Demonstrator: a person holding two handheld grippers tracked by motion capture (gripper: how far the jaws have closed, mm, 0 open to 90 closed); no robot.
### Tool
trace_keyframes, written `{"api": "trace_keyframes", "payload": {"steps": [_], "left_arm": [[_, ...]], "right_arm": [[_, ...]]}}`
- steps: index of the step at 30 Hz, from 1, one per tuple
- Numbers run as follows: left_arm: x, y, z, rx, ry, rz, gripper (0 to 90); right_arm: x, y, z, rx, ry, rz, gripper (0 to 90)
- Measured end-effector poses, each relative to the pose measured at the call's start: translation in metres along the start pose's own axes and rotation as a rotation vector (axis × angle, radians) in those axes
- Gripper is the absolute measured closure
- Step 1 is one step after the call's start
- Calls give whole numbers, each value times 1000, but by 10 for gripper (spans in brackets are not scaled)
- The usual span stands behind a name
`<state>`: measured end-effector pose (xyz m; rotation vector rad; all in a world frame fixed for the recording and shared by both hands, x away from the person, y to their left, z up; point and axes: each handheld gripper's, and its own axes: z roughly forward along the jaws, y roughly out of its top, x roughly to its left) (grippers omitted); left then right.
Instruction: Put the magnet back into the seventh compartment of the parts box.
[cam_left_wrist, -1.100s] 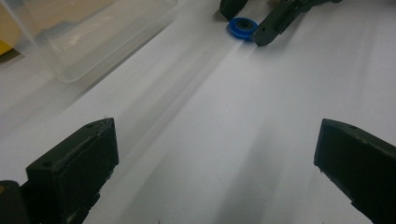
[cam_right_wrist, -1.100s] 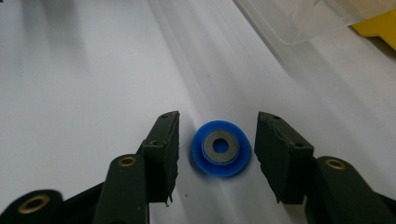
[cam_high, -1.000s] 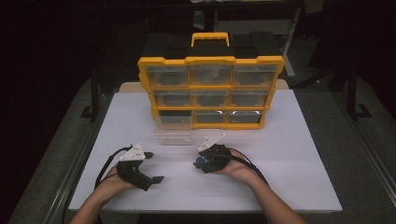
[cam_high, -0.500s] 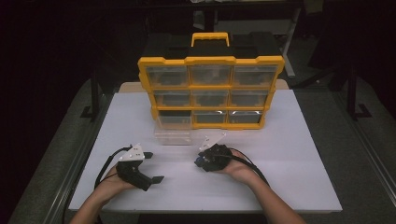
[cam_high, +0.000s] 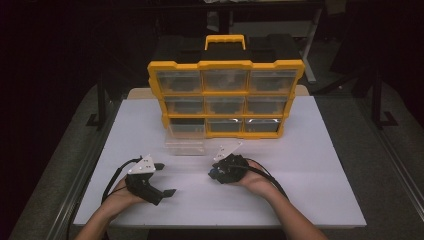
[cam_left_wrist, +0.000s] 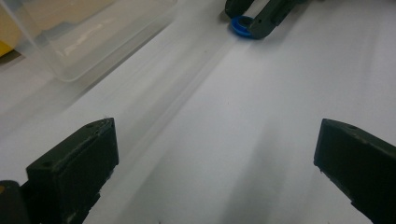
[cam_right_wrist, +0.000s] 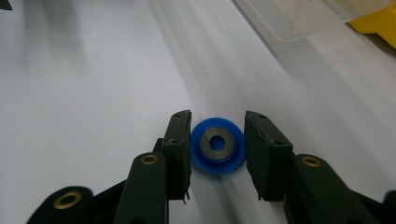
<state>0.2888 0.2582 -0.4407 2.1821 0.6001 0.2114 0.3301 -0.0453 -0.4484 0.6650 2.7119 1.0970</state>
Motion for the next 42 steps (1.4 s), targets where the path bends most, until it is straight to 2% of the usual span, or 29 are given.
{"api": "trace_keyframes", "payload": {"steps": [6,8,9,11,12,17,19,26,42], "left_arm": [[0,1,0,-26,-2,11,0],[0,0,1,-28,-1,7,0],[0,0,1,-30,-4,5,0],[1,0,2,-45,-23,-13,0],[1,0,2,-47,-24,-13,0],[0,0,2,-47,-22,-12,0],[0,0,2,-49,-22,-12,0],[0,0,3,-46,-22,-11,0],[1,0,2,-45,-18,-7,0]], "right_arm": [[0,1,-3,7,-4,2,611],[-1,1,-5,4,-5,-7,611],[-1,1,-7,8,-4,10,611],[-3,1,-8,9,-7,-5,611],[-3,2,-10,10,-5,13,611],[-4,3,-15,13,-1,21,611],[-6,3,-16,8,-2,5,611],[-6,6,-21,15,8,19,611],[-10,15,-32,20,-3,14,611]]}}
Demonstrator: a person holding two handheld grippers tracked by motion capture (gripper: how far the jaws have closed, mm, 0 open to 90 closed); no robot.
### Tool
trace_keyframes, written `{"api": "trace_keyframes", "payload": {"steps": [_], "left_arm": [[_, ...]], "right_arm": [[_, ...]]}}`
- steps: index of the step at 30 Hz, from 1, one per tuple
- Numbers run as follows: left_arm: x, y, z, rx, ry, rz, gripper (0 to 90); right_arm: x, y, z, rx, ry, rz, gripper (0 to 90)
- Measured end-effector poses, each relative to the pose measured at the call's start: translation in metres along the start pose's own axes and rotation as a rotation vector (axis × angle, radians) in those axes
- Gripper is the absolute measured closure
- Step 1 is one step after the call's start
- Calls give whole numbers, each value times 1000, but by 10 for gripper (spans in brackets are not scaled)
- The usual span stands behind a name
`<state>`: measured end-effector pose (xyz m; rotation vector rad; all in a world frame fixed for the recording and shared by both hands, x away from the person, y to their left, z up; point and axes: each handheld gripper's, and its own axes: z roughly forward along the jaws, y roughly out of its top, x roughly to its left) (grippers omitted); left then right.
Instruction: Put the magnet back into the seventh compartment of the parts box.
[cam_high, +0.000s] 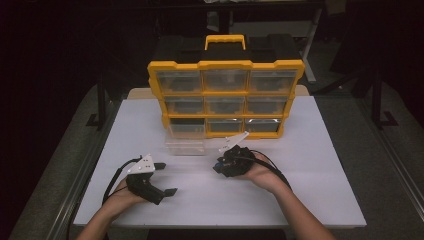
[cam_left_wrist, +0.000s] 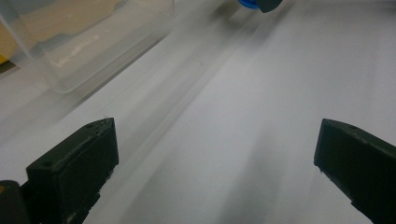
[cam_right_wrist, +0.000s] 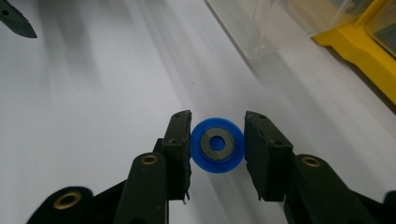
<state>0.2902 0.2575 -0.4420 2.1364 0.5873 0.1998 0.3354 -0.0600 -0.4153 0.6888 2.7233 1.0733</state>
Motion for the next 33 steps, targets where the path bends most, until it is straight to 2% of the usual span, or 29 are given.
{"api": "trace_keyframes", "payload": {"steps": [13,19,20,26,30,33], "left_arm": [[-1,0,1,2,-5,-1,0],[-2,0,1,-17,-6,-26,0],[-1,0,1,-5,-4,-12,0],[-1,1,1,0,-5,3,0],[-1,1,0,-8,-7,-7,0],[-1,0,0,-8,-6,-7,0]], "right_arm": [[-2,11,-6,-1,-10,-3,611],[-4,17,-10,7,-14,-10,611],[-4,18,-10,5,-15,-10,611],[-6,22,-13,8,-19,-9,612],[-8,26,-15,6,-20,-7,612],[-8,29,-17,1,-7,22,612]]}}
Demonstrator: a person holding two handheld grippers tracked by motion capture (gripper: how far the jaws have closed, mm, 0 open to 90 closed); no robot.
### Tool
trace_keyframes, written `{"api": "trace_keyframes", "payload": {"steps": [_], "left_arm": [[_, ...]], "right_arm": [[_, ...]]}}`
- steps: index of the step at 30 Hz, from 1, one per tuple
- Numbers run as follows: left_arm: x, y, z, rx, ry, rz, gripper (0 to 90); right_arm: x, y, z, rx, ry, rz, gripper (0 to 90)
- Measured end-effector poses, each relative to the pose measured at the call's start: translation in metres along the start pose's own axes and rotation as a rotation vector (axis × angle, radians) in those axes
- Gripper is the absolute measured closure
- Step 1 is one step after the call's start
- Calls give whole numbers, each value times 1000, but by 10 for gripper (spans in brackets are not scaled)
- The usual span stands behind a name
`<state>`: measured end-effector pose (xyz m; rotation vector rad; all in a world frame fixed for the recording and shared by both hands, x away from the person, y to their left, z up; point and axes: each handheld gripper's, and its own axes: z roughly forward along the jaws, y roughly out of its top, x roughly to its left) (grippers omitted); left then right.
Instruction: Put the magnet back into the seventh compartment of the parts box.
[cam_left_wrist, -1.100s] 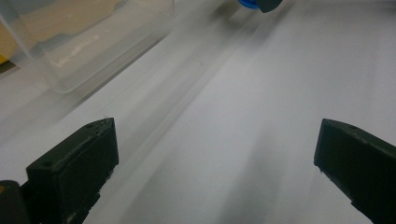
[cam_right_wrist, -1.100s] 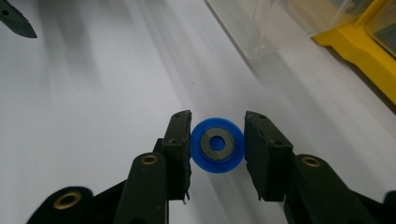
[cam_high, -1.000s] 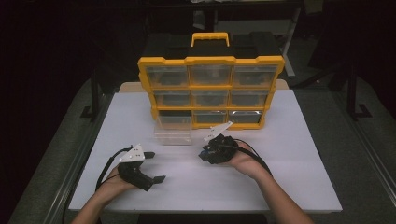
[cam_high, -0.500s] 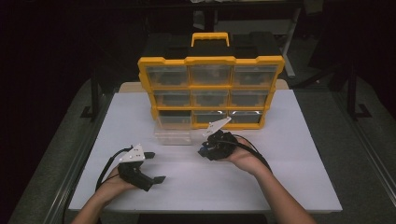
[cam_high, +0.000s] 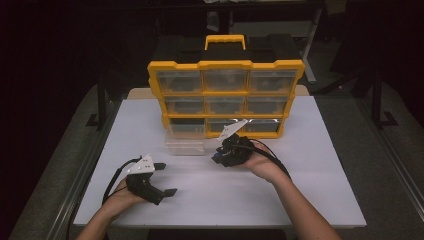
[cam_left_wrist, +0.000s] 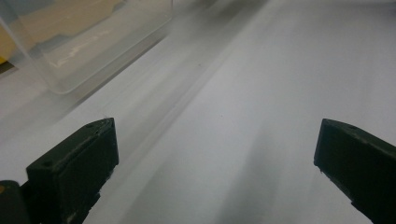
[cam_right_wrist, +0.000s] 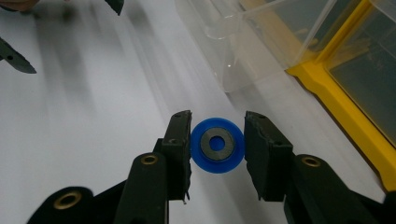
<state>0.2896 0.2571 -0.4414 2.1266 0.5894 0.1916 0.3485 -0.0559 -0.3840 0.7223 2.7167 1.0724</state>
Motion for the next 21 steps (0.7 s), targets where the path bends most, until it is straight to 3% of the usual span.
{"api": "trace_keyframes", "payload": {"steps": [9,21], "left_arm": [[0,0,0,-1,0,-7,0],[0,0,-1,-6,3,-1,0]], "right_arm": [[-4,6,-2,0,8,8,611],[-7,19,-7,-11,-6,-16,612]]}}
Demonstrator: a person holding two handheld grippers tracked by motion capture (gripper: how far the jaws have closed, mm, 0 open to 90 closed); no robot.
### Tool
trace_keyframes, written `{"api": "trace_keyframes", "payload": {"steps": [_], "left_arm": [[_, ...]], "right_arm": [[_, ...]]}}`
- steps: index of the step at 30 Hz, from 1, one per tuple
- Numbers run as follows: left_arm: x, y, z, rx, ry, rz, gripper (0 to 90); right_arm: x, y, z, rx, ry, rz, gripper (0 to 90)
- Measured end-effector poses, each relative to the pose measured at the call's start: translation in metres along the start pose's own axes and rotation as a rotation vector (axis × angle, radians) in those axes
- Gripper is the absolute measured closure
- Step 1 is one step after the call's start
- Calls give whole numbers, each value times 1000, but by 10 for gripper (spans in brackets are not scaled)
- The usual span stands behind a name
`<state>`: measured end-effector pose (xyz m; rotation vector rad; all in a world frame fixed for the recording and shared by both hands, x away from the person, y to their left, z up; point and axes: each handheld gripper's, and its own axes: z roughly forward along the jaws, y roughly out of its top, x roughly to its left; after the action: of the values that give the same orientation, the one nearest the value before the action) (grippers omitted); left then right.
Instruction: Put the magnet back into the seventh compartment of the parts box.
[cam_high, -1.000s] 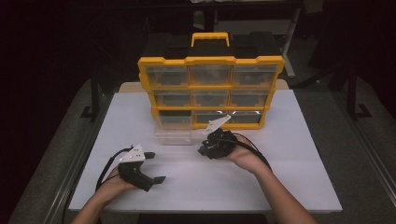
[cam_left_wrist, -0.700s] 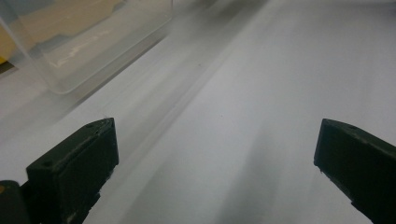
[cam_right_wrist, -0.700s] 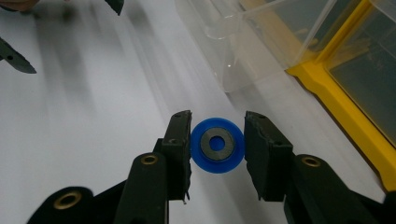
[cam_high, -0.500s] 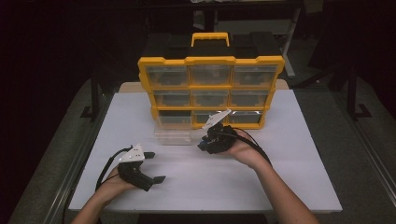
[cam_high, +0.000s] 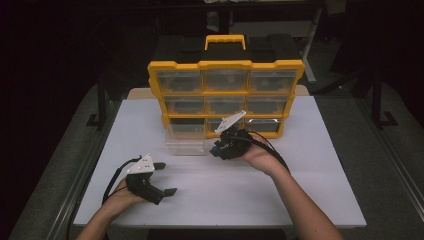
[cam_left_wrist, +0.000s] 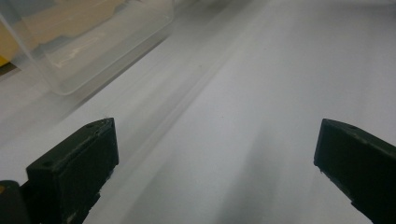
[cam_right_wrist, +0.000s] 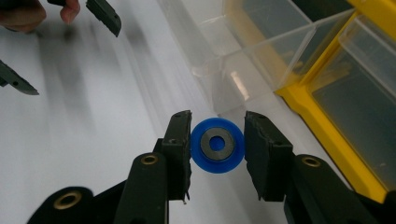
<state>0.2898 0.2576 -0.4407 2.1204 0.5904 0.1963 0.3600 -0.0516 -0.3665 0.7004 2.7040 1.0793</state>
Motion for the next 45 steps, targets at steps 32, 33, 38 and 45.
{"api": "trace_keyframes", "payload": {"steps": [32,33,38,45], "left_arm": [[0,0,0,-3,-3,-10,0],[0,0,0,-2,-3,-11,0],[0,0,-1,-5,-4,-9,0],[0,0,-1,-3,-4,-9,0]], "right_arm": [[-7,43,-4,-47,-4,-19,611],[-7,44,-3,-50,-1,-21,611],[-8,52,1,-62,6,-19,611],[-10,62,9,-68,11,-20,611]]}}
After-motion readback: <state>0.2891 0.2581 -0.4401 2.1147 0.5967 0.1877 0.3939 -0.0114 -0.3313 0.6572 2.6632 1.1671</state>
